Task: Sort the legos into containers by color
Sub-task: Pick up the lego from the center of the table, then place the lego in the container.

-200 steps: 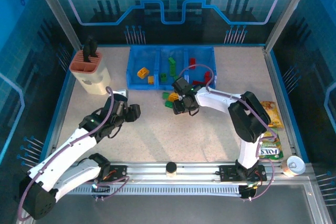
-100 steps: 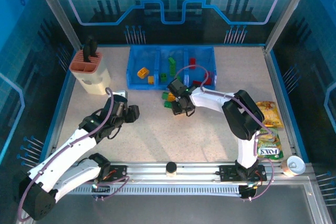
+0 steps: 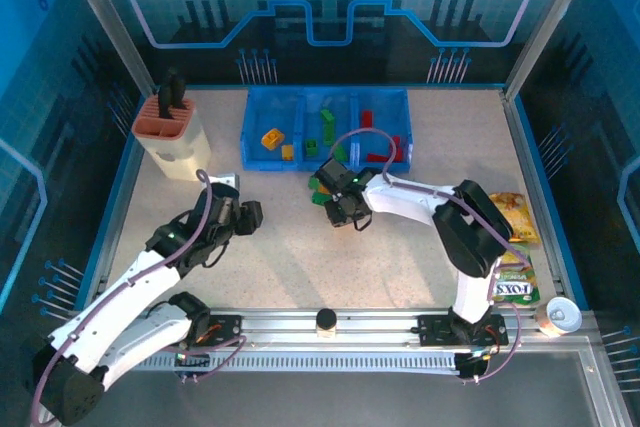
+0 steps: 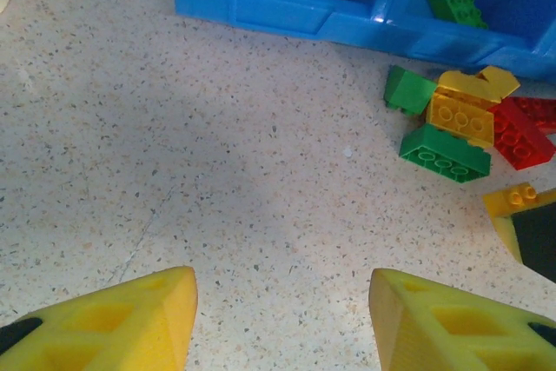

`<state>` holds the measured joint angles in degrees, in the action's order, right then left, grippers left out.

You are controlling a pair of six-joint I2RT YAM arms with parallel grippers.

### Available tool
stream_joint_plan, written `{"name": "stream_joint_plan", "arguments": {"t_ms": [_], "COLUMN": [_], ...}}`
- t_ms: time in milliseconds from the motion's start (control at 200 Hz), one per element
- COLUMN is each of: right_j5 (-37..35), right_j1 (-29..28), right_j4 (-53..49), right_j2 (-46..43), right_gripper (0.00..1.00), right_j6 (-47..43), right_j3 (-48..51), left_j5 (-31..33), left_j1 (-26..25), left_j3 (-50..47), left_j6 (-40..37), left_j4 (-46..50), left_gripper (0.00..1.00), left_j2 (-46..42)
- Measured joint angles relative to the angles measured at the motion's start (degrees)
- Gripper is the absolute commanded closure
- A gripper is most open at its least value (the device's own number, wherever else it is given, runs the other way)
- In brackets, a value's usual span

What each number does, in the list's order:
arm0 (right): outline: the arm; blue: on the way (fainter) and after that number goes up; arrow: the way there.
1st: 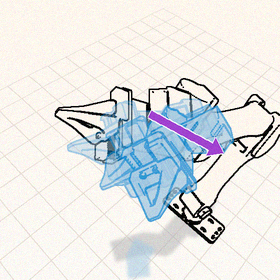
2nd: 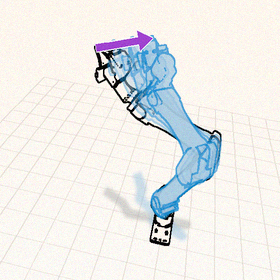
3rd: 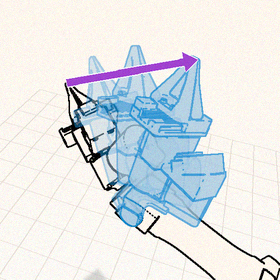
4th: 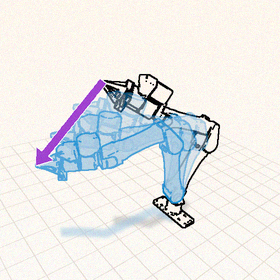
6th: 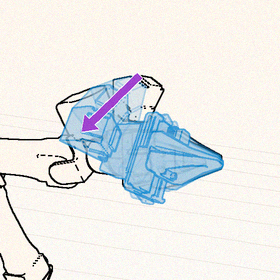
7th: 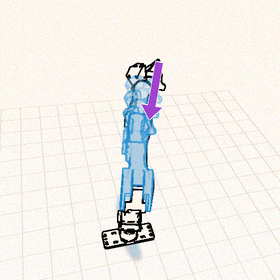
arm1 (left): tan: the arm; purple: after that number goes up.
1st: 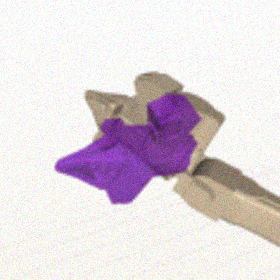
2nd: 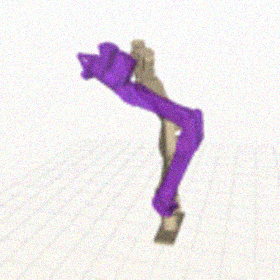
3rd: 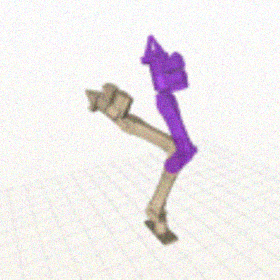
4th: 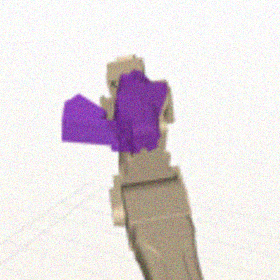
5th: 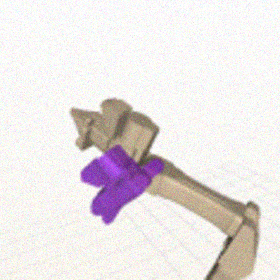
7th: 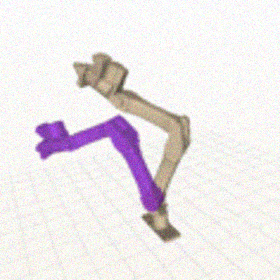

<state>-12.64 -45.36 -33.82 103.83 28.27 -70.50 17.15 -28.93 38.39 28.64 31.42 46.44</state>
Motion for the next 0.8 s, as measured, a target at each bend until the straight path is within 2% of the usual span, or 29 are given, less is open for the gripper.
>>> {"name": "stream_joint_plan", "arguments": {"t_ms": [130, 275, 685, 800], "right_j5": [0.90, 2.89, 7.58, 8.52], "right_j1": [-0.72, -0.70, 0.90, 2.03], "right_j4": [-0.96, -2.60, -13.81, -15.72], "right_j2": [-3.43, 0.63, 34.82, 40.89], "right_gripper": [0.69, 0.69, 0.68, 0.66], "right_j6": [-1.75, -5.05, -11.74, -11.87], "right_j3": [-4.39, -19.34, -70.29, -77.83], "left_j5": [0.00, -0.48, -2.75, -3.50], "left_j1": [0.00, 0.00, -0.20, -0.46], "left_j3": [-0.07, -0.42, -0.79, -0.79], "left_j6": [1.11, 3.02, 6.47, 7.30], "left_j4": [0.00, 0.59, 6.91, 8.26], "left_gripper": [0.46, 0.48, 0.45, 0.45], "left_j2": [-1.57, -2.27, -11.89, -11.89]}}
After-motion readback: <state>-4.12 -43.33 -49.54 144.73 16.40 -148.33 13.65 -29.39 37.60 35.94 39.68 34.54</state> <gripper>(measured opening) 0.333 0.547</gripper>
